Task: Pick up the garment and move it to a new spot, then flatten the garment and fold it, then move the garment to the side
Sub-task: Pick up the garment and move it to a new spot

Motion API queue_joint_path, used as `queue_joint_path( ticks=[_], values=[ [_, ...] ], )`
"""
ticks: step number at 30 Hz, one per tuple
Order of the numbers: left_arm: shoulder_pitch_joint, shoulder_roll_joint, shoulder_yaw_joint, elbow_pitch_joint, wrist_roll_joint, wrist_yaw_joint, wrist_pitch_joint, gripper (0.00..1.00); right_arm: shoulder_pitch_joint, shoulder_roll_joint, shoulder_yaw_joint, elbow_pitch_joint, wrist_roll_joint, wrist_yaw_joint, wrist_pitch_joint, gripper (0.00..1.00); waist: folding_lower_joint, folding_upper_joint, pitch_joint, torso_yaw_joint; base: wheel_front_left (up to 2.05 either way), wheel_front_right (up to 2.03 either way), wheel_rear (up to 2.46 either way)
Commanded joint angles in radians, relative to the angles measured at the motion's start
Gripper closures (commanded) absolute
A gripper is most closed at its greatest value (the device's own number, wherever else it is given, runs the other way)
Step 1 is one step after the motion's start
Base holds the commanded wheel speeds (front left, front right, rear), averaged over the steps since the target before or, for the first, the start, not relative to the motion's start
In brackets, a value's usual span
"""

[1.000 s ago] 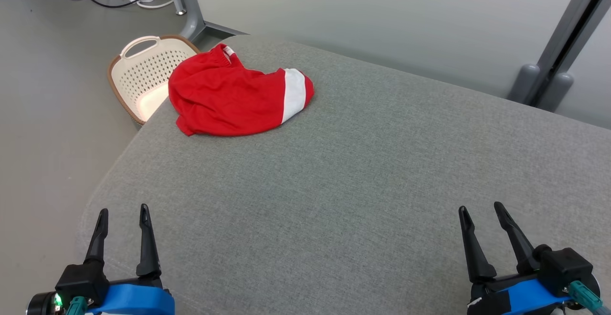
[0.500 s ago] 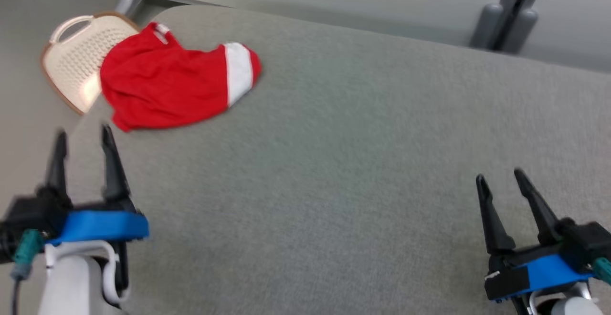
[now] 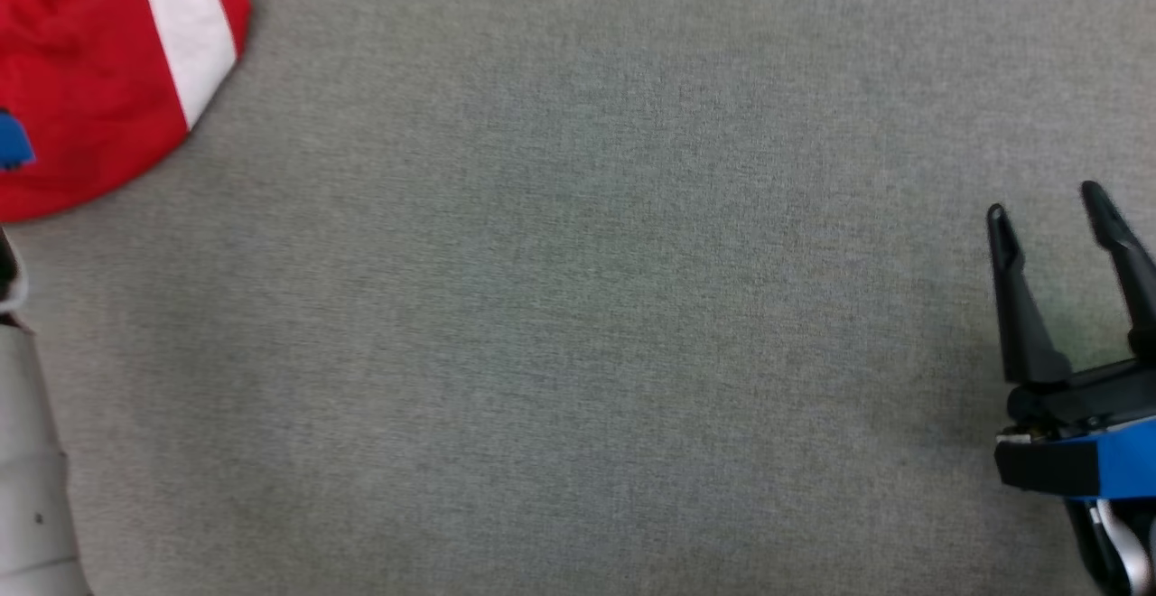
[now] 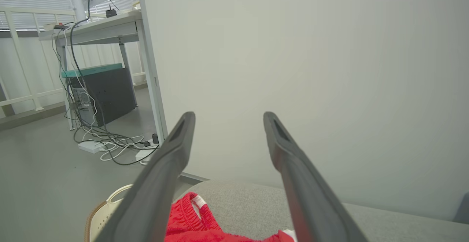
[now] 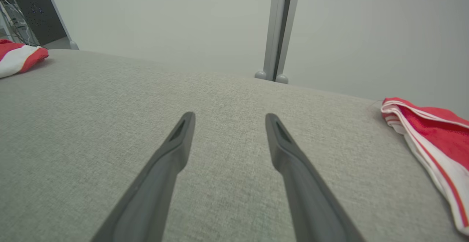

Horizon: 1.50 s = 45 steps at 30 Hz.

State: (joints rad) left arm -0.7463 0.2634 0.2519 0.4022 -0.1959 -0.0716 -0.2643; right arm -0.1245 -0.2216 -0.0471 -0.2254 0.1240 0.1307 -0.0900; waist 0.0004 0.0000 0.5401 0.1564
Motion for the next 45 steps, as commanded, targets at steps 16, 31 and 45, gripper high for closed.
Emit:
queue_joint_path(
  ticks=[16, 31, 45],
  values=[
    [-0.236, 0.117, -0.024, 0.504, -0.027, -0.04, 0.145, 0.0, 0.023, -0.049, -0.067, -0.197, -0.024, 0.0, 0.077, 0.0, -0.0004, 0.0, 0.153, -0.033, 0.0, 0.0, 0.0],
    [-0.271, 0.117, -0.077, 0.712, -0.058, -0.052, 0.366, 1.0, 0.024, -0.038, -0.054, -0.201, -0.02, 0.0, 0.077, 0.0, -0.0004, 0.0, 0.134, -0.045, 0.0, 0.0, 0.0],
    [-0.334, 0.165, -0.238, 0.616, -0.039, -0.062, 0.252, 1.0, 0.031, 0.011, -0.013, -0.098, 0.003, 0.0, 0.016, 0.0, -0.0004, 0.0, -0.018, -0.087, 0.0, 0.0, 0.0]
  ],
)
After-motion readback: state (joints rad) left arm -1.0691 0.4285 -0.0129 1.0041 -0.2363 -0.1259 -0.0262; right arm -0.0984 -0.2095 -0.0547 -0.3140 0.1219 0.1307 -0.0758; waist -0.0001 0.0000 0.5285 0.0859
